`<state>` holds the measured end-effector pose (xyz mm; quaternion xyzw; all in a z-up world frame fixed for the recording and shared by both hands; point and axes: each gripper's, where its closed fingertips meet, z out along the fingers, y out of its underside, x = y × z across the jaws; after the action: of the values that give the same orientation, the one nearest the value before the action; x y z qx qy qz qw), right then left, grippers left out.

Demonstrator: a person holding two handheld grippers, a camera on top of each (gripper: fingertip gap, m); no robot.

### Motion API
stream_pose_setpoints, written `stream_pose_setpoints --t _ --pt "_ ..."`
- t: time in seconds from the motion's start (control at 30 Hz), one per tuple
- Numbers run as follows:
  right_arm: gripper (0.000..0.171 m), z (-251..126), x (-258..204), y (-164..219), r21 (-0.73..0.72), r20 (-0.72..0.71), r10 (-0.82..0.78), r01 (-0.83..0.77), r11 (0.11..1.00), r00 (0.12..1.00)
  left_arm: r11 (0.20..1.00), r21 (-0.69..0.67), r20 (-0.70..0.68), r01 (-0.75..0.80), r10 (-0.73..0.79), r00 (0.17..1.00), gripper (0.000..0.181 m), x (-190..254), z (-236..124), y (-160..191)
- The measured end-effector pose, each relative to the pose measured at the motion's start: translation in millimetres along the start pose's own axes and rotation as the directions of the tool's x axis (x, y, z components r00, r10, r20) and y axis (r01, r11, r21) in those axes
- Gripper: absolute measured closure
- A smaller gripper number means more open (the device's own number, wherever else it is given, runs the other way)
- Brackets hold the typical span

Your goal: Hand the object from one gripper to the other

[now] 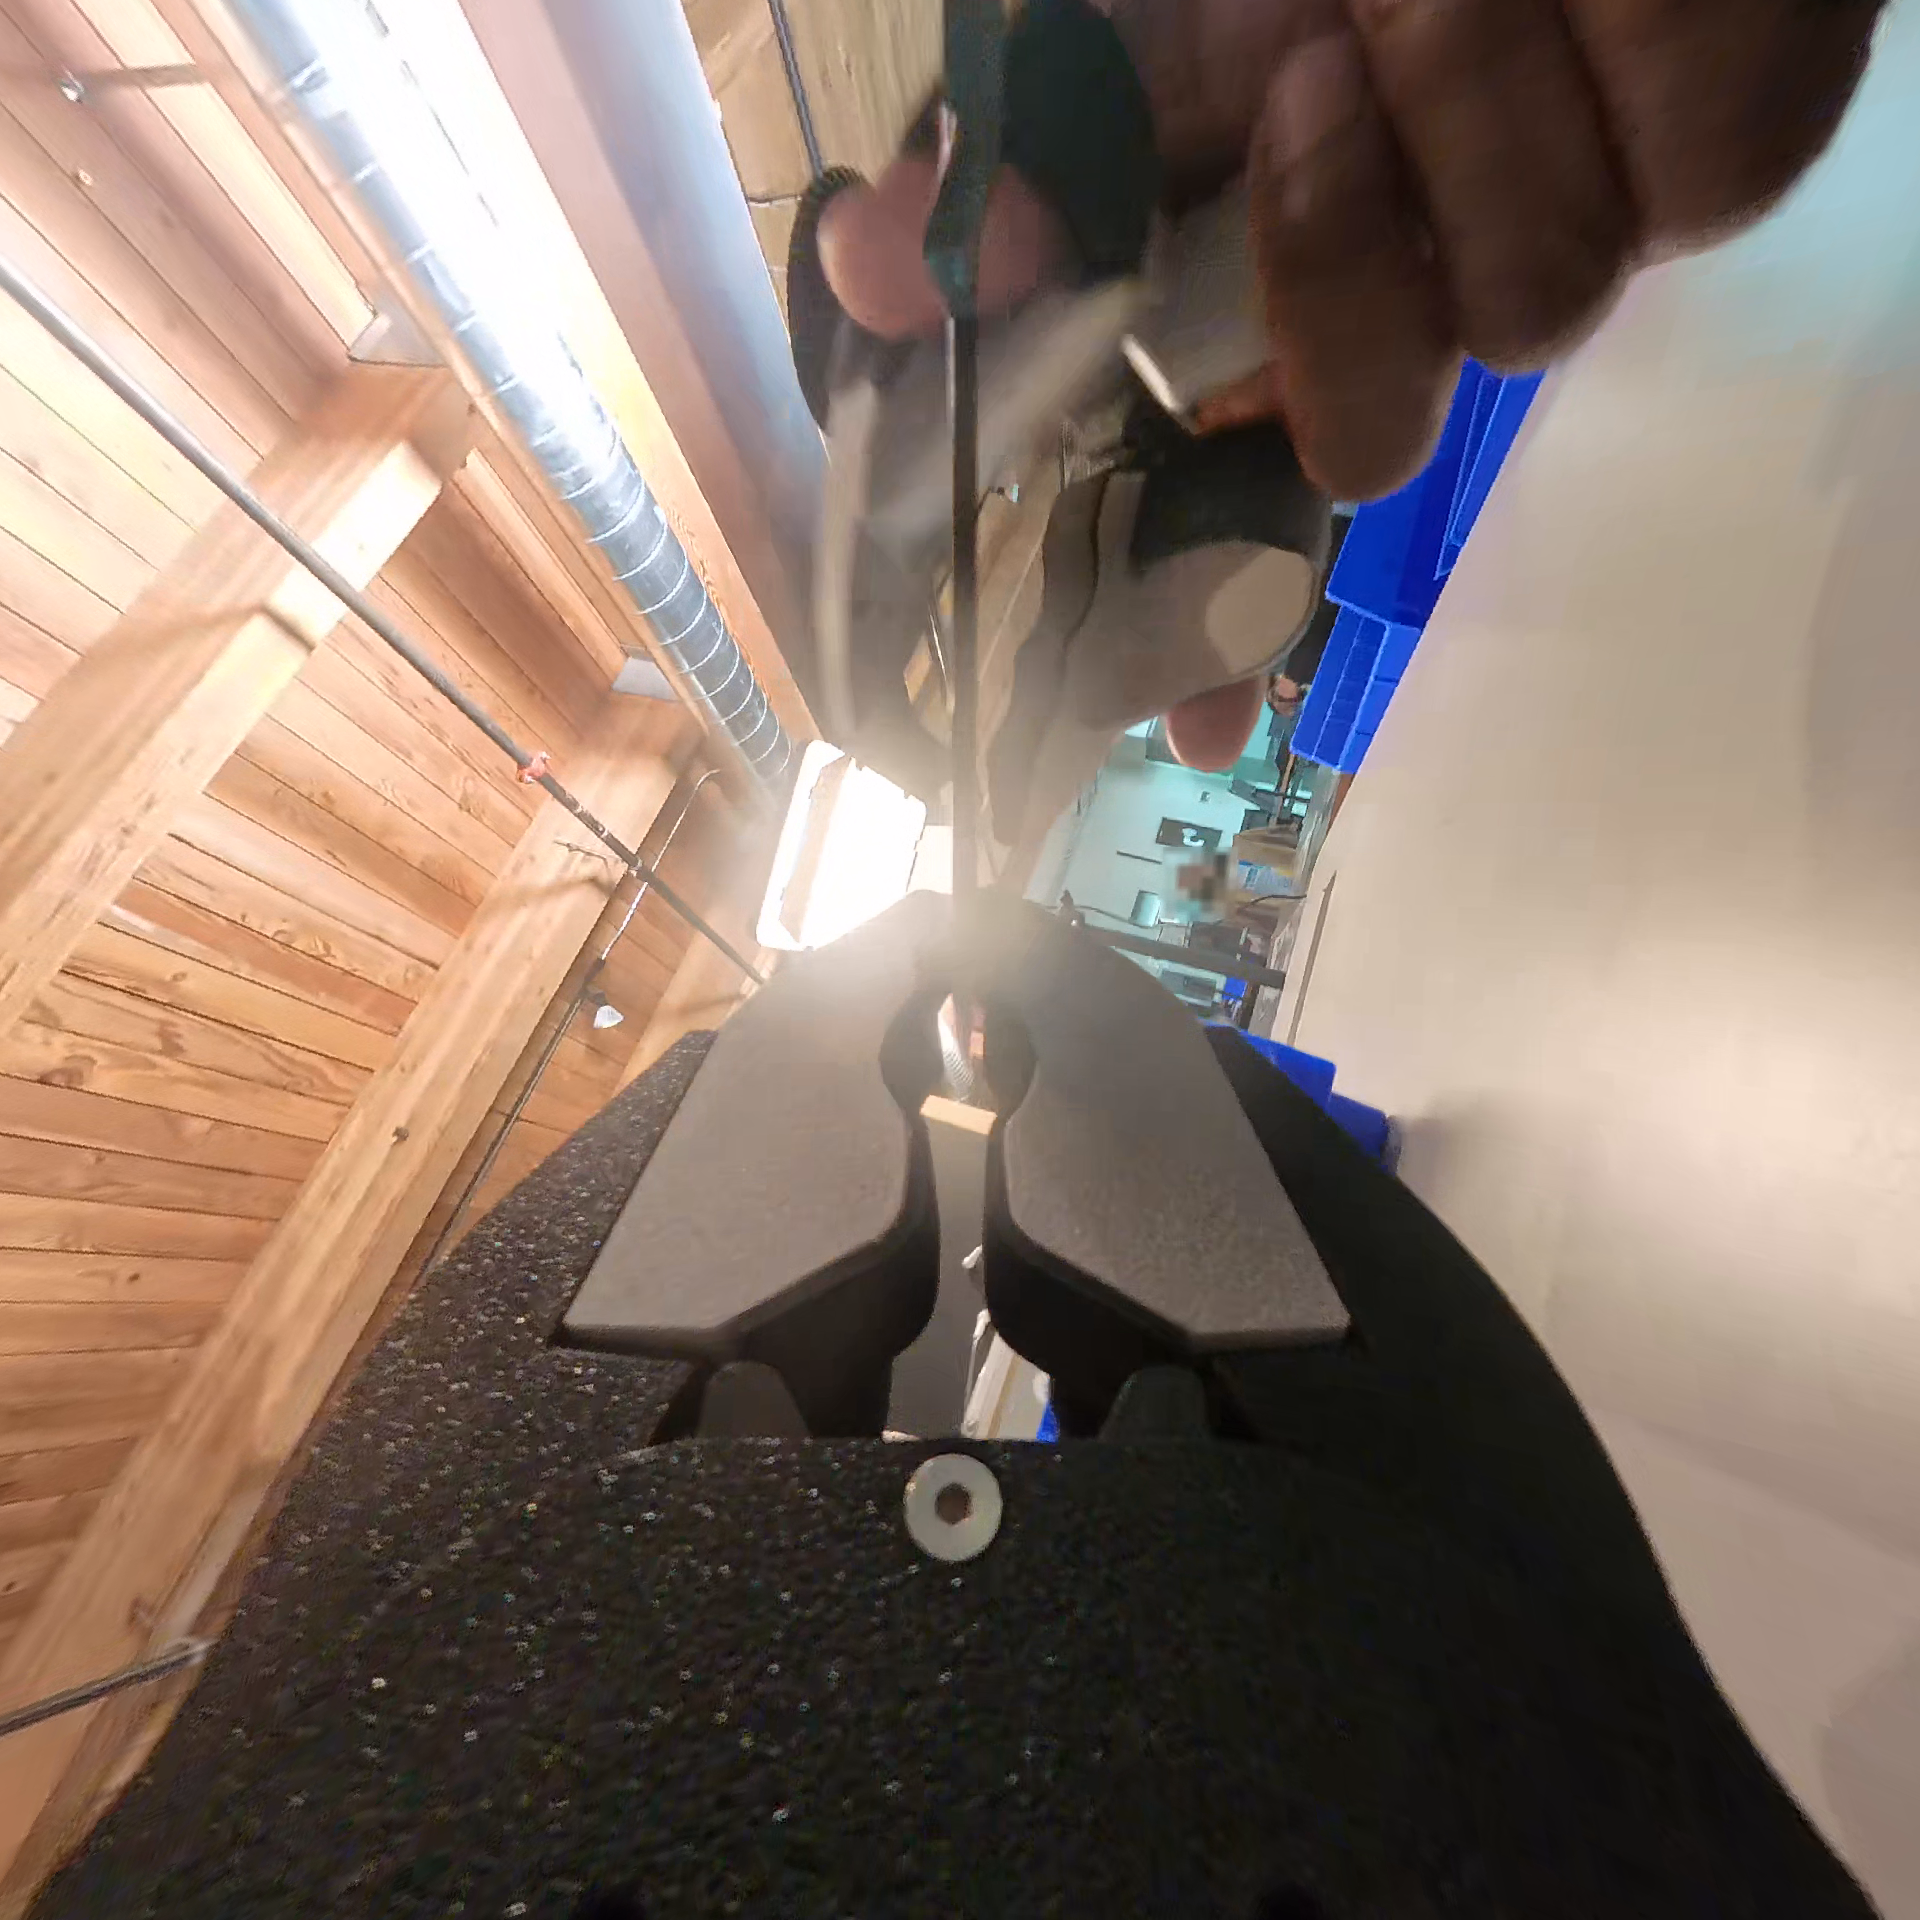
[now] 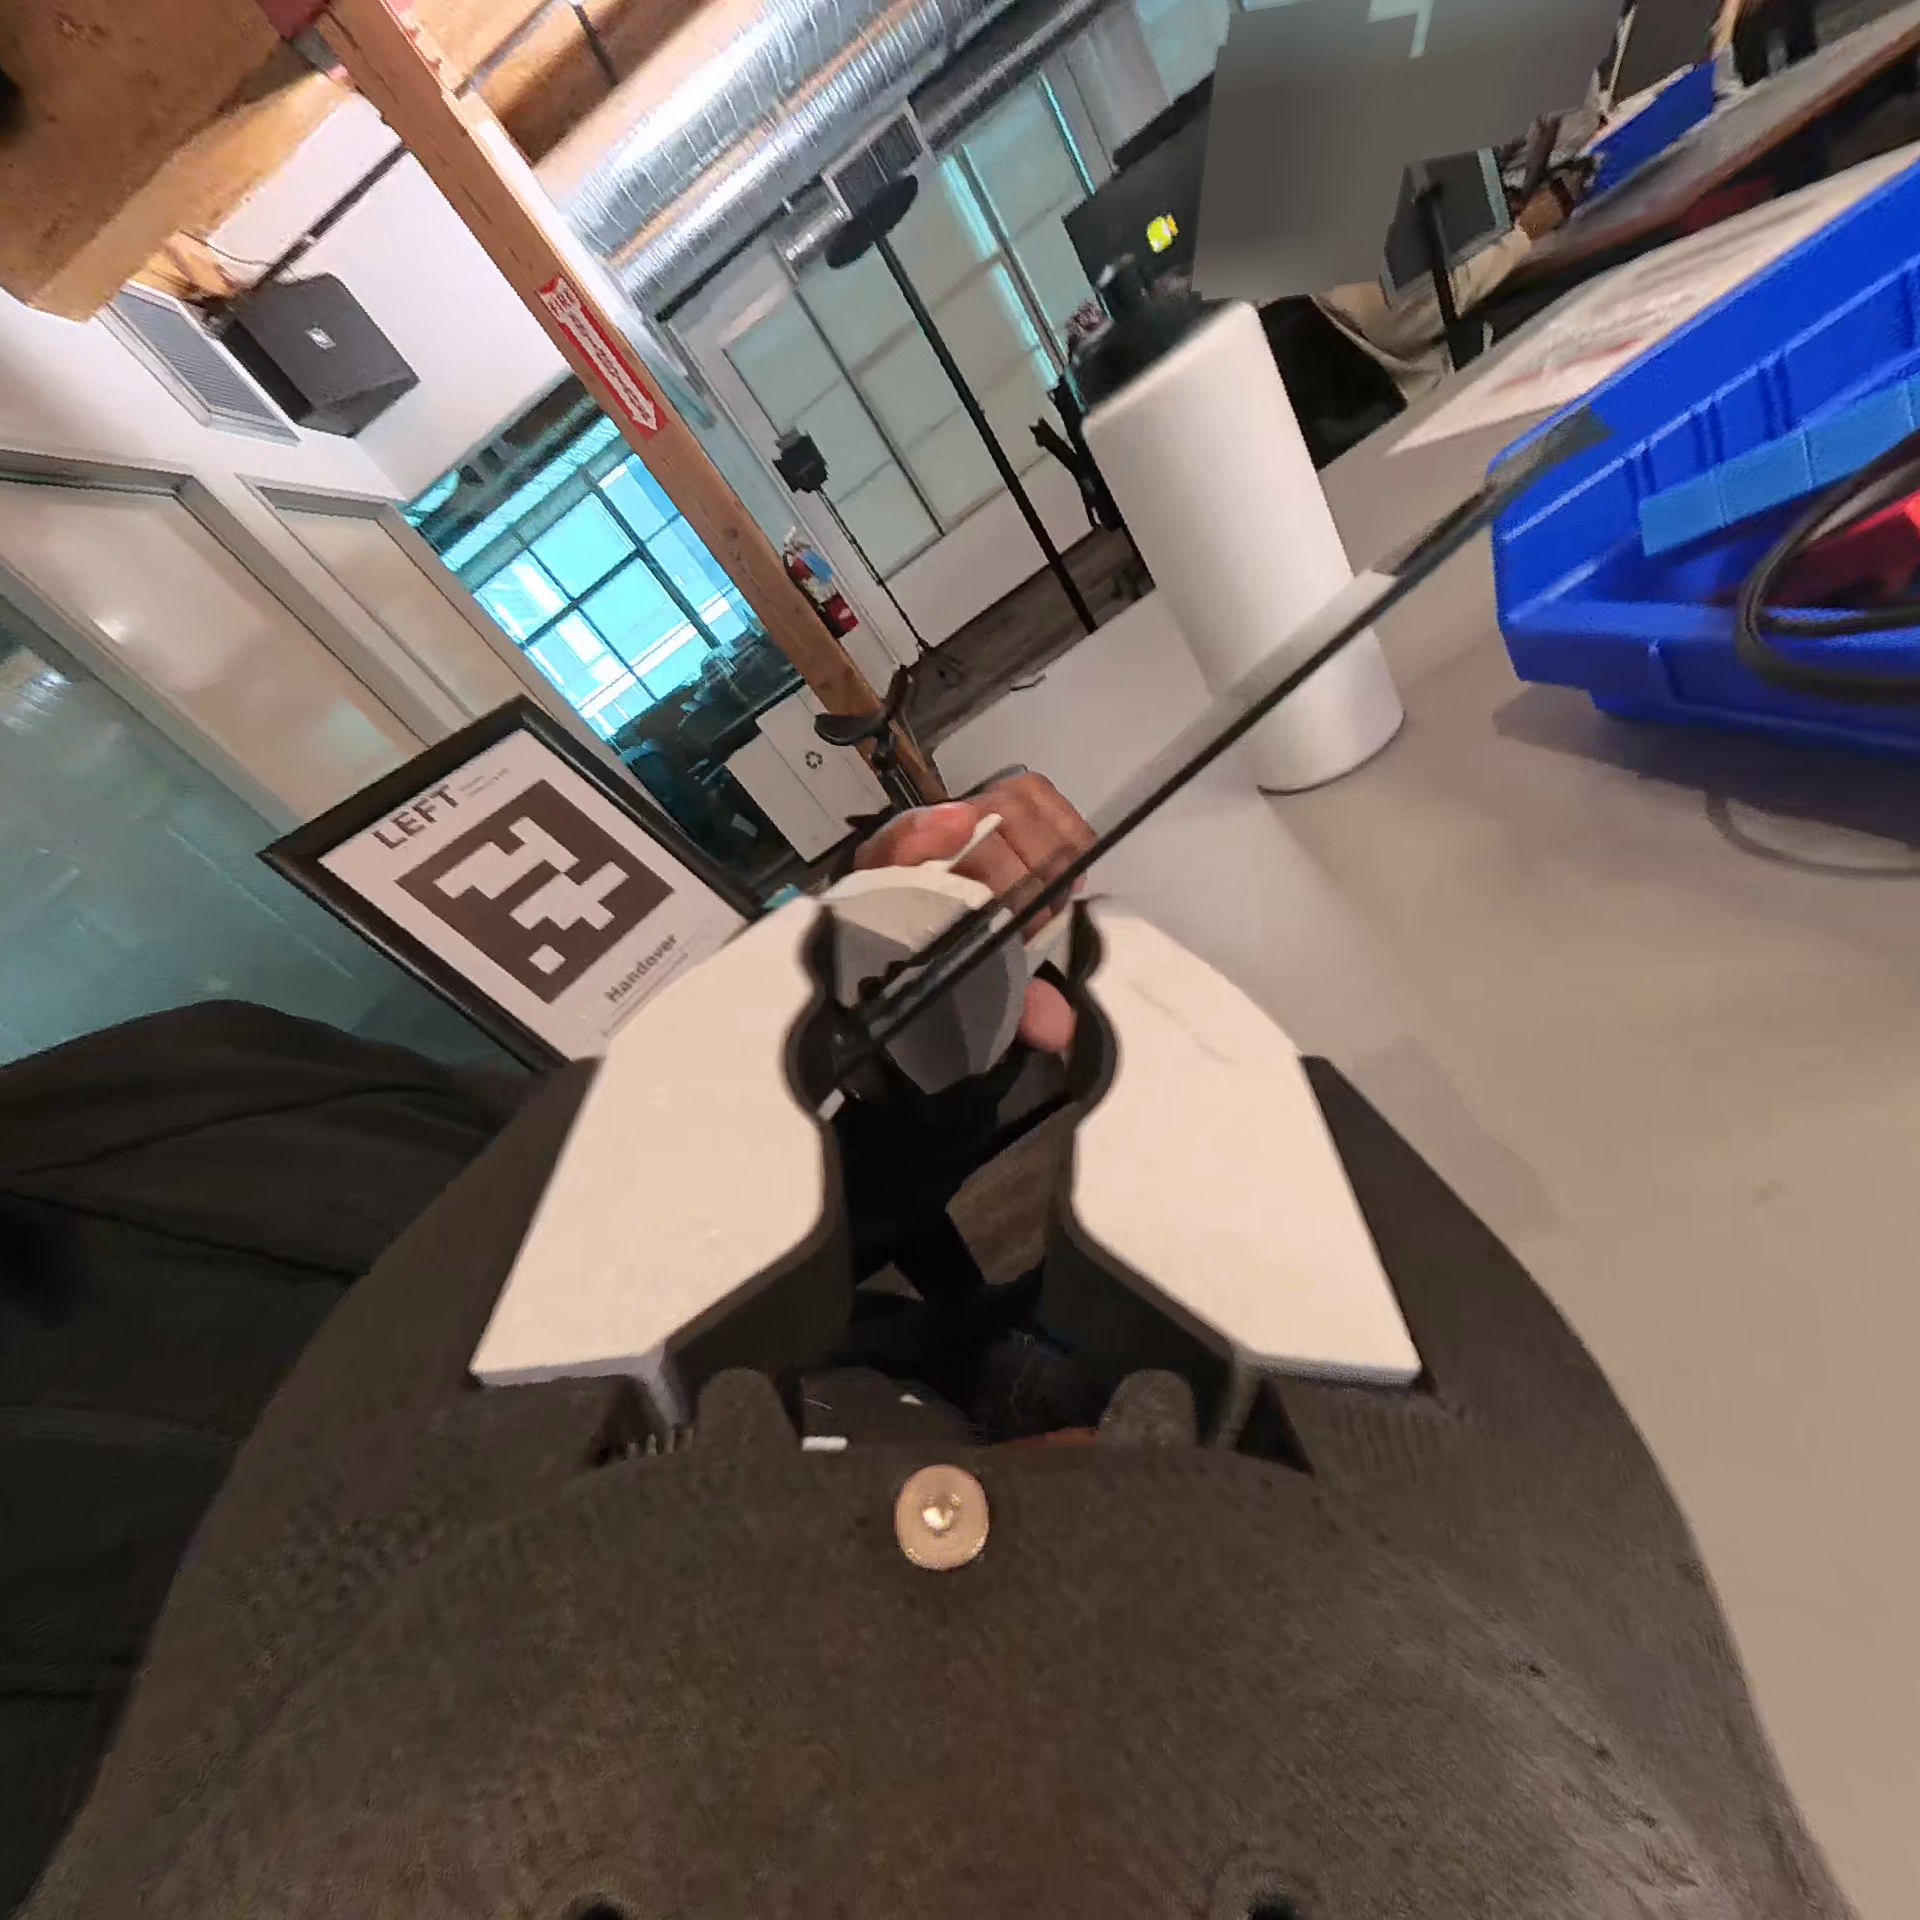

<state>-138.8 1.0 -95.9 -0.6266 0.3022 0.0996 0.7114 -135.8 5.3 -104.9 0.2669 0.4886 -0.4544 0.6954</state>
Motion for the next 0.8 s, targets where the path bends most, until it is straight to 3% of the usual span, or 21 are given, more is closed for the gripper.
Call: stream_pose_setpoints --t 0.03,0.1,0.2,0.33,0.4,0.5,0.63,0.73,0.77,0.8 --pt "0.148 0.7 4.2 2.4 -0.003 -0.015 0.000 0.000 1.000 1.000 1.000 0.009 -0.003 0.030 -0.030 1.000 0.179 0.2 1.2 -1.0" --pt "0.159 -0.4 12.5 1.9 0.006 -0.044 -0.008 0.008 1.000 0.999 0.993 0.009 -0.026 0.120 -0.120 0.992 0.168 0.6 2.3 2.8" --pt "0.166 -2.5 12.8 -5.5 0.029 -0.046 -0.080 0.081 0.996 0.996 0.965 -0.010 -0.141 0.262 -0.261 0.955 0.142 11.3 -2.4 14.8" --pt "0.169 -9.5 8.0 -15.4 0.063 -0.073 -0.217 0.221 0.973 0.974 0.872 -0.050 -0.195 0.487 -0.487 0.852 0.148 -3.1 -14.1 31.0" --pt "0.169 -14.6 9.6 -16.1 0.029 -0.120 -0.293 0.299 0.954 0.949 0.754 -0.024 -0.227 0.657 -0.644 0.731 0.151 -15.5 -20.0 29.4" --pt "0.169 -20.2 3.6 -14.7 -0.004 -0.122 -0.379 0.381 0.924 0.917 0.476 -0.004 -0.290 0.879 -0.842 0.455 0.148 -34.1 -21.5 22.9" --pt "0.169 -17.4 -11.9 -1.3 -0.069 -0.052 -0.471 0.468 0.881 0.880 0.132 -0.048 -0.386 0.990 -0.917 0.104 0.139 -42.5 -14.4 7.8" --pt "0.169 -9.3 -19.5 13.2 -0.114 0.005 -0.517 0.514 0.850 0.856 -0.032 -0.095 -0.465 0.995 -0.882 -0.073 0.136 -39.2 -10.3 -10.8" --pt "0.169 -6.5 -19.8 17.3 -0.126 0.013 -0.527 0.524 0.842 0.850 -0.060 -0.114 -0.498 0.992 -0.860 -0.109 0.142 -36.4 -10.5 -18.6" --pt "0.169 -4.1 -18.7 20.4 -0.138 0.014 -0.531 0.528 0.838 0.847 -0.056 -0.118 -0.531 0.991 -0.840 -0.110 0.158 -33.6 -11.9 -26.0"
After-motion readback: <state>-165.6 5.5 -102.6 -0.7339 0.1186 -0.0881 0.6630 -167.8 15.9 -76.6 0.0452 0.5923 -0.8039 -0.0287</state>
